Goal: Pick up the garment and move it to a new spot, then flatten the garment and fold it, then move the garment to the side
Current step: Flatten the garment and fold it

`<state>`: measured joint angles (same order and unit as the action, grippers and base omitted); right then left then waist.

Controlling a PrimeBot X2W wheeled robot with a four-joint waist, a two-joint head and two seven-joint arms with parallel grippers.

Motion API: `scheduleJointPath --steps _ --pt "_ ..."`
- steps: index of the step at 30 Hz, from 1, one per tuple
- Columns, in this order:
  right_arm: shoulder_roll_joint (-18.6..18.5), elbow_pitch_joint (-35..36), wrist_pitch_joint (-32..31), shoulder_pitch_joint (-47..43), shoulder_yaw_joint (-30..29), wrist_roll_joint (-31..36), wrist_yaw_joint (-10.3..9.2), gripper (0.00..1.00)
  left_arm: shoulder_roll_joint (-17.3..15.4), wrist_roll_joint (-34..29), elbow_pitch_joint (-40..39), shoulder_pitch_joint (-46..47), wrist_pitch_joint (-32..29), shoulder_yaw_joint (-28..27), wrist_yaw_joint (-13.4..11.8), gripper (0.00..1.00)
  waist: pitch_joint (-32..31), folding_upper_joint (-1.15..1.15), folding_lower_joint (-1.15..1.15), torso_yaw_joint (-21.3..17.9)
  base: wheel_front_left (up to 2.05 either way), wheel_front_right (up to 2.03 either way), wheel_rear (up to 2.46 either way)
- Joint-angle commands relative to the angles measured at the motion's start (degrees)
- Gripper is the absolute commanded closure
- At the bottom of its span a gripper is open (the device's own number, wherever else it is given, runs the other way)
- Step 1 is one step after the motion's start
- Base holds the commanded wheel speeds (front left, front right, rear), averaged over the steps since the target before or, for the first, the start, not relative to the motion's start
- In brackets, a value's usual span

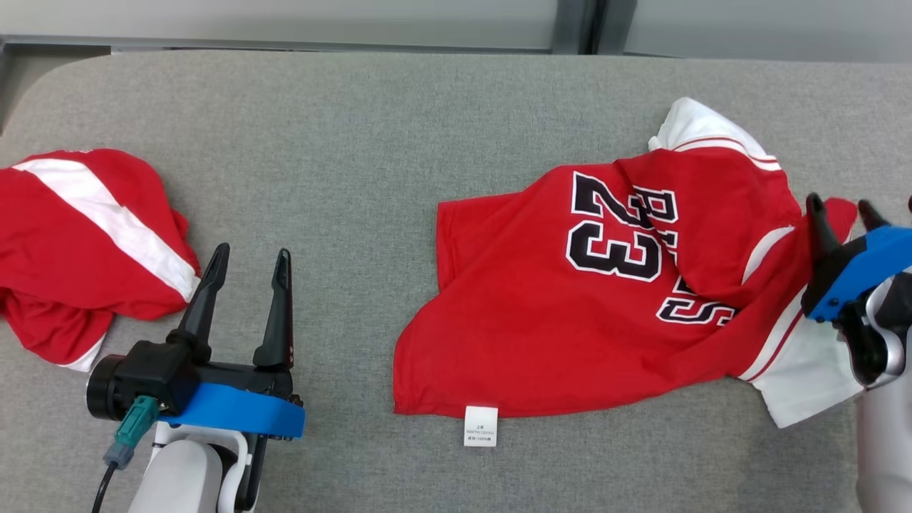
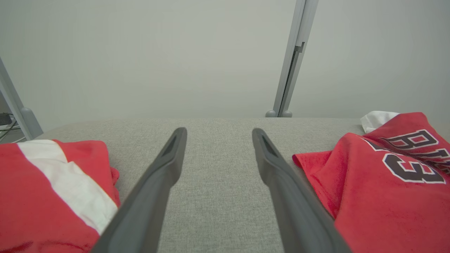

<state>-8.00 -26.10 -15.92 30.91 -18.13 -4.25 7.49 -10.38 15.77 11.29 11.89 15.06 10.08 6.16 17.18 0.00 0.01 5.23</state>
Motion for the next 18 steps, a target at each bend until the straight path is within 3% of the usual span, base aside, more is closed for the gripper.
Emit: scheduleJointPath --steps 1,6,11,18 --pt "-0.73 -1.07 1.85 1.36 0.67 0.61 0.01 0.0 0.24 -0.26 0.21 0.26 0.17 -0.23 -0.11 0.0 -0.63 0.0 -0.01 -0.15 0.0 0.0 0.0" --pt "-2.37 -2.18 11.79 -0.38 5.02 0.2 0.01 0.0 0.83 -0.32 1.41 -2.12 0.17 -1.07 -0.45 0.0 -4.77 0.0 -0.01 -0.96 0.0 0.0 0.0" --pt "-3.76 3.0 19.27 -7.18 11.39 -0.57 0.01 0.0 0.79 0.03 2.52 -5.61 0.17 -2.15 -0.83 0.0 -9.58 0.0 -0.01 -3.11 0.0 0.0 0.0" --pt "-1.55 13.04 22.26 -19.09 15.31 -1.47 0.01 0.0 0.7 0.22 2.83 -9.87 0.17 -4.2 -1.63 0.0 -14.34 0.0 -0.01 -5.89 0.0 0.0 0.0"
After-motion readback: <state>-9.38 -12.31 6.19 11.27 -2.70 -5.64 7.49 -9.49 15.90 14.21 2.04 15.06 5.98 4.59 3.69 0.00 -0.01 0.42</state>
